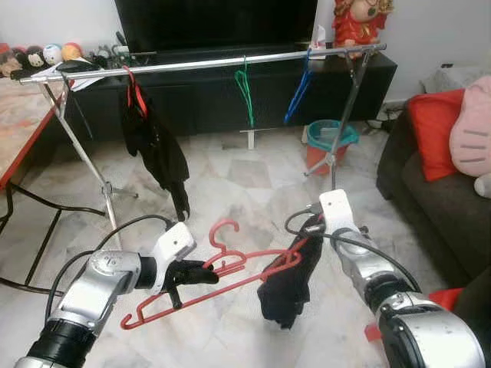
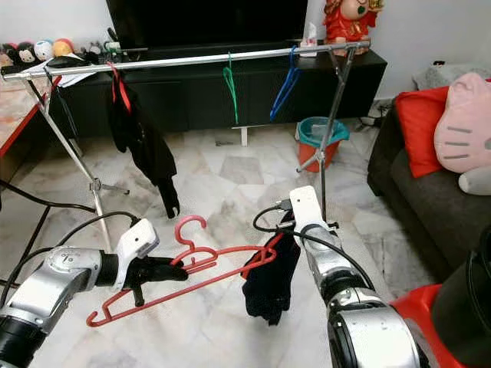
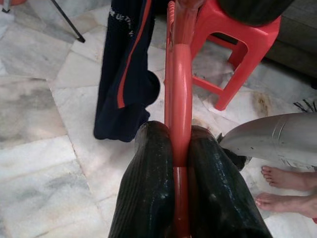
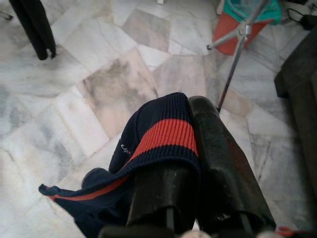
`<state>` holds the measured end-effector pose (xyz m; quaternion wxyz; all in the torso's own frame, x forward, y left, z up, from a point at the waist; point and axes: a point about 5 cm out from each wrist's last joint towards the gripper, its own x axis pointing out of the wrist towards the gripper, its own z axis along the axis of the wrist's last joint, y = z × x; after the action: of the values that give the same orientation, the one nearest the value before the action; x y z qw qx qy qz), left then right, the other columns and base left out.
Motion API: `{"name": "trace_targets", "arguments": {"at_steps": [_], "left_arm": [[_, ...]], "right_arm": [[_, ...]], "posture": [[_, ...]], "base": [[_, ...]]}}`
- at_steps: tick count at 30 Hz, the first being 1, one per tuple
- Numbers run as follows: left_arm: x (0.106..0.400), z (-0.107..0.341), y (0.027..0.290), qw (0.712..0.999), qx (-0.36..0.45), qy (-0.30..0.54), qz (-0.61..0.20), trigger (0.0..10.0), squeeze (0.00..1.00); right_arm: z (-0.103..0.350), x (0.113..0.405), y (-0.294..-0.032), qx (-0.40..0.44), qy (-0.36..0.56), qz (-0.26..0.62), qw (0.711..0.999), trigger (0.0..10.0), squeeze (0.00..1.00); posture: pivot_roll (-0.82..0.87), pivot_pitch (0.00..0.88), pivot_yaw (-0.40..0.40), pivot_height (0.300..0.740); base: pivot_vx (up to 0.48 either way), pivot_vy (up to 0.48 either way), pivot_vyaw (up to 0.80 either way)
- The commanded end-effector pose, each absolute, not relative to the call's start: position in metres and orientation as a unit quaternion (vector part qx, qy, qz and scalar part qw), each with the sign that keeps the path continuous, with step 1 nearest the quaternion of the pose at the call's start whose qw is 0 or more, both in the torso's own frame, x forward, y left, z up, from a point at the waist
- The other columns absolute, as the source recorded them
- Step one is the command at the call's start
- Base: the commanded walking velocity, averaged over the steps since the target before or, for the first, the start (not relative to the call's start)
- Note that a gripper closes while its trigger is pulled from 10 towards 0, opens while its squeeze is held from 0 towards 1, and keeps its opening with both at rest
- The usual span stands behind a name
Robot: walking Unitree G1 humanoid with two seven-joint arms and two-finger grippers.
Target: Hang hanger
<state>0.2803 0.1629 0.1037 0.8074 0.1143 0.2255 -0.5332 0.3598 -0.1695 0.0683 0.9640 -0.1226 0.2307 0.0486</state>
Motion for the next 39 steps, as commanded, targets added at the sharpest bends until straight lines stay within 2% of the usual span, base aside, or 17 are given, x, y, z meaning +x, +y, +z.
{"name": "trace_targets", "arguments": {"at_steps": [1,10,12,23,31,39], "left_arm": [[0.281,0.106,0.158,0.803,0.122,0.221,-0.540,10.0,0.00],[0.285,0.101,0.152,0.814,0.139,0.217,-0.521,10.0,0.00],[0.290,0.098,0.150,0.827,0.146,0.211,-0.500,10.0,0.00],[0.299,0.099,0.142,0.844,0.162,0.190,-0.474,10.0,0.00],[0.298,0.098,0.140,0.846,0.153,0.191,-0.473,10.0,0.00],[0.296,0.095,0.127,0.841,0.140,0.189,-0.487,10.0,0.00]], "right_arm": [[0.079,0.367,-0.162,-0.106,0.221,0.062,0.968,10.0,0.00],[0.084,0.370,-0.153,-0.108,0.210,0.084,0.968,10.0,0.00],[0.078,0.366,-0.151,-0.102,0.214,0.093,0.967,10.0,0.00],[0.071,0.361,-0.153,-0.105,0.222,0.099,0.964,10.0,0.00],[0.074,0.363,-0.155,-0.110,0.219,0.102,0.964,10.0,0.00],[0.064,0.355,-0.142,-0.109,0.238,0.147,0.954,10.0,0.00]], "posture": [[0.04,0.000,0.032,0.740],[0.03,0.000,0.037,0.740],[0.03,0.000,0.041,0.740],[0.03,0.000,0.035,0.740],[0.03,0.000,0.030,0.740],[0.04,0.000,0.027,0.740]], "base": [[0.000,0.000,0.00],[0.000,0.000,0.00],[0.000,0.000,0.00],[0.000,0.000,0.00],[0.000,0.000,0.00],[0.000,0.000,0.00]]}}
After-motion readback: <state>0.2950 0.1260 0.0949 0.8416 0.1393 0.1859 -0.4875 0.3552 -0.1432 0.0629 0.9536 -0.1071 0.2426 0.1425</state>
